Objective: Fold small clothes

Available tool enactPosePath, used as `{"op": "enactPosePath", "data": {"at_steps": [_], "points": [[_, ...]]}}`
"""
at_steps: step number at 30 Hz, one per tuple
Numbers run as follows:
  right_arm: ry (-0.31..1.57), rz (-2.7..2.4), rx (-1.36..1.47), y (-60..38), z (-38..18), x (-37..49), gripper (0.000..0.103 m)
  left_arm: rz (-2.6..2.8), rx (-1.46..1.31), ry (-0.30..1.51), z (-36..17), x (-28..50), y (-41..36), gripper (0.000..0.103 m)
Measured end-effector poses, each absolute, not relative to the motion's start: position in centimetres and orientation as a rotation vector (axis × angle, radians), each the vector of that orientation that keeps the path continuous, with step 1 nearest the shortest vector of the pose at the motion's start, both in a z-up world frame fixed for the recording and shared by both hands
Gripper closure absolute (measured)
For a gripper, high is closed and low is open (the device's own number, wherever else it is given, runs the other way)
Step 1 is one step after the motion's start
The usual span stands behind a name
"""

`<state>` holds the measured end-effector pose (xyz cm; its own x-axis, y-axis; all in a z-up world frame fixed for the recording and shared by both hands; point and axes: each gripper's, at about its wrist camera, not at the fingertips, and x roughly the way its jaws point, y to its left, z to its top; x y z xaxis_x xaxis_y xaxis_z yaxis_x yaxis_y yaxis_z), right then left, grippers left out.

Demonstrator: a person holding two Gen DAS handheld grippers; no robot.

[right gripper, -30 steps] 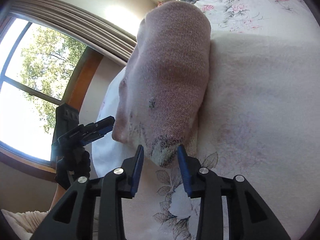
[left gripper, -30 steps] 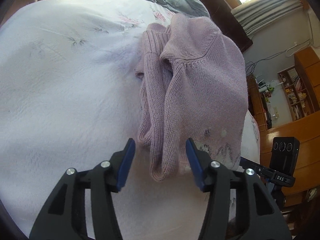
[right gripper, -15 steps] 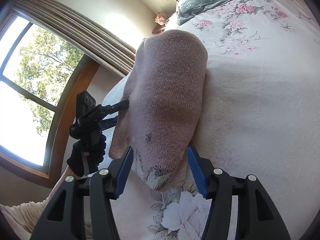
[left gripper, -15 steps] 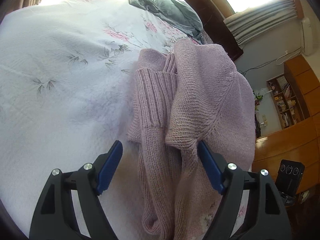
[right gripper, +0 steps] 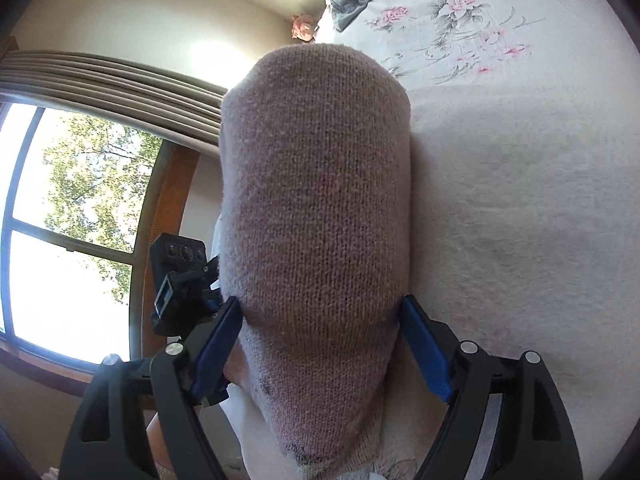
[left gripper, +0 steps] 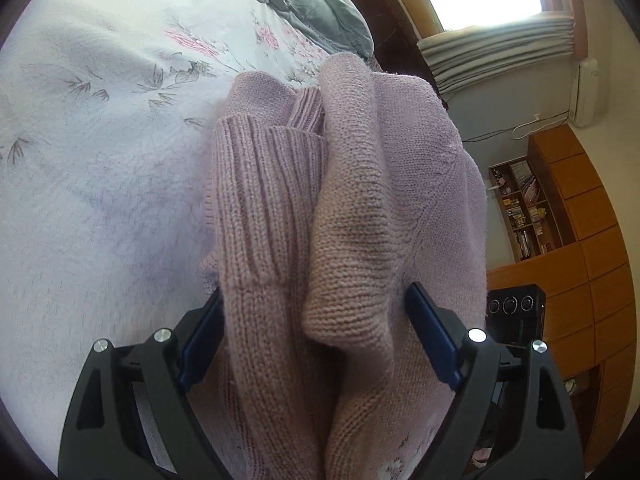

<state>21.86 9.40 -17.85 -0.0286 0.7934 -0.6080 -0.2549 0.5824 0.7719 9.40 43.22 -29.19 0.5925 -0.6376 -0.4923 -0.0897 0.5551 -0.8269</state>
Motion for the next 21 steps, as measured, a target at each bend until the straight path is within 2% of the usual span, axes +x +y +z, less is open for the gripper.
{"op": "enactPosePath", "data": {"at_steps": [4,5,6,7,8,10,15,21], "points": [[1.361,0.893,0.538,10.6,-18.8,22.6,0.013,-0.365,-0.909,0.926,-28.8,10.2,42.1,0.019],[1.361,0.892,0.539,10.8,-18.8,22.7,0.013,-0.367,-0.906,0.925,-28.7,10.3,41.9,0.024],[1.359,0.894,0.538,11.0,-18.7,22.8,0.015,-0.381,-0.903,0.921,-28.6,10.4,41.6,0.038],[1.354,0.899,0.538,10.9,-18.5,22.7,0.024,-0.381,-0.893,0.915,-28.3,10.4,41.4,0.047],[1.349,0.909,0.541,10.8,-18.2,22.5,0.034,-0.380,-0.881,0.912,-28.0,10.4,41.1,0.051],[1.334,0.937,0.548,10.3,-17.5,22.0,0.046,-0.390,-0.886,0.900,-27.4,10.2,41.0,0.060],[1.268,1.021,0.513,8.7,-13.6,20.4,0.062,-0.464,-0.942,0.813,-24.5,8.7,39.4,0.064],[1.137,1.083,0.428,3.1,-7.0,17.9,0.065,-0.562,-0.891,0.745,-18.9,7.3,33.5,0.064]]}}
